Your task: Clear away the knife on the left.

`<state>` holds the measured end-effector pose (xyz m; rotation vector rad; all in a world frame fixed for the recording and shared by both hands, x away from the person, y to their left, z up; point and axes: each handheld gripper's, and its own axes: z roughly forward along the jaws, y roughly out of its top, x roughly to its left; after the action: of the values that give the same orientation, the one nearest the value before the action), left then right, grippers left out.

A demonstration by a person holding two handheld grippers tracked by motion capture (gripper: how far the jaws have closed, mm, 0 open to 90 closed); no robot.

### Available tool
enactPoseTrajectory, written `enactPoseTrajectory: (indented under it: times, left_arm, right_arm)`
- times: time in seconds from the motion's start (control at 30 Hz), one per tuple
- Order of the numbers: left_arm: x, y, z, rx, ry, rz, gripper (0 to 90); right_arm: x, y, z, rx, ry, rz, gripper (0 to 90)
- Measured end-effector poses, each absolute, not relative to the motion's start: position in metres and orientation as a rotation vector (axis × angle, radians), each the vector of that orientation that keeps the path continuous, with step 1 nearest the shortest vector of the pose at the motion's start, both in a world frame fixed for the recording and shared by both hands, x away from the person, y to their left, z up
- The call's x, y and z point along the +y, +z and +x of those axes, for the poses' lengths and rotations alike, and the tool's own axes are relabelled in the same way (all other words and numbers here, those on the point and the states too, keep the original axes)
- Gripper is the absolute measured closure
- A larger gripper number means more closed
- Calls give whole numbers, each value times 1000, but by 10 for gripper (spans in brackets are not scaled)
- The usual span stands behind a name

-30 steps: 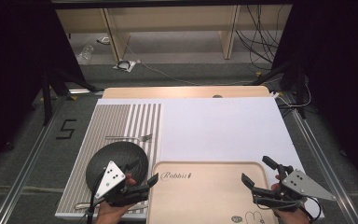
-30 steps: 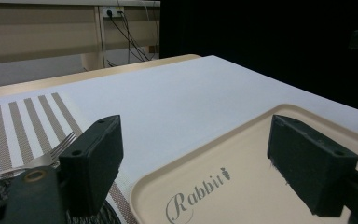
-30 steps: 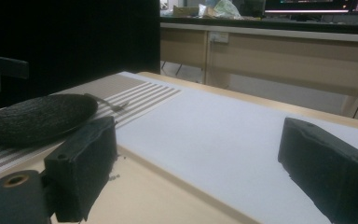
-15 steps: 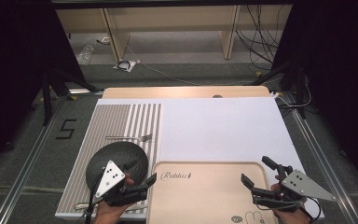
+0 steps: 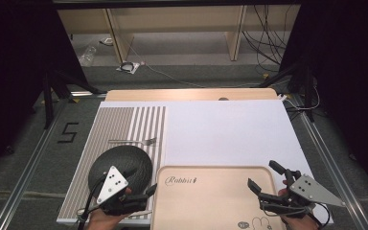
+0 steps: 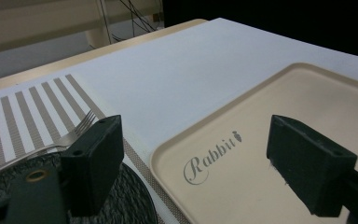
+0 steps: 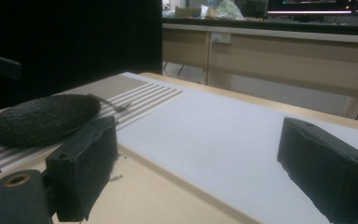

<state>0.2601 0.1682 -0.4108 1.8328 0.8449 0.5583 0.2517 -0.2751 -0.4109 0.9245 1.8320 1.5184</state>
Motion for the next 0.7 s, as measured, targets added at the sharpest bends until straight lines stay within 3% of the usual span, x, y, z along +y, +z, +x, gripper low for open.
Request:
enactPoseTrajectory:
  times: [0.1, 0.4, 0.7]
  left_arm:
    - [172, -410, 263, 838, 562, 1926, 188]
    - [183, -403, 265, 842, 491, 2020, 199]
    - [196, -401, 266, 862, 501, 2121, 205]
  right_arm:
    - [-275, -411, 252, 1835, 1519, 934, 130]
    - [-275, -411, 252, 1837, 1518, 934, 134]
    - [-275, -411, 252, 1834, 1518, 941, 138]
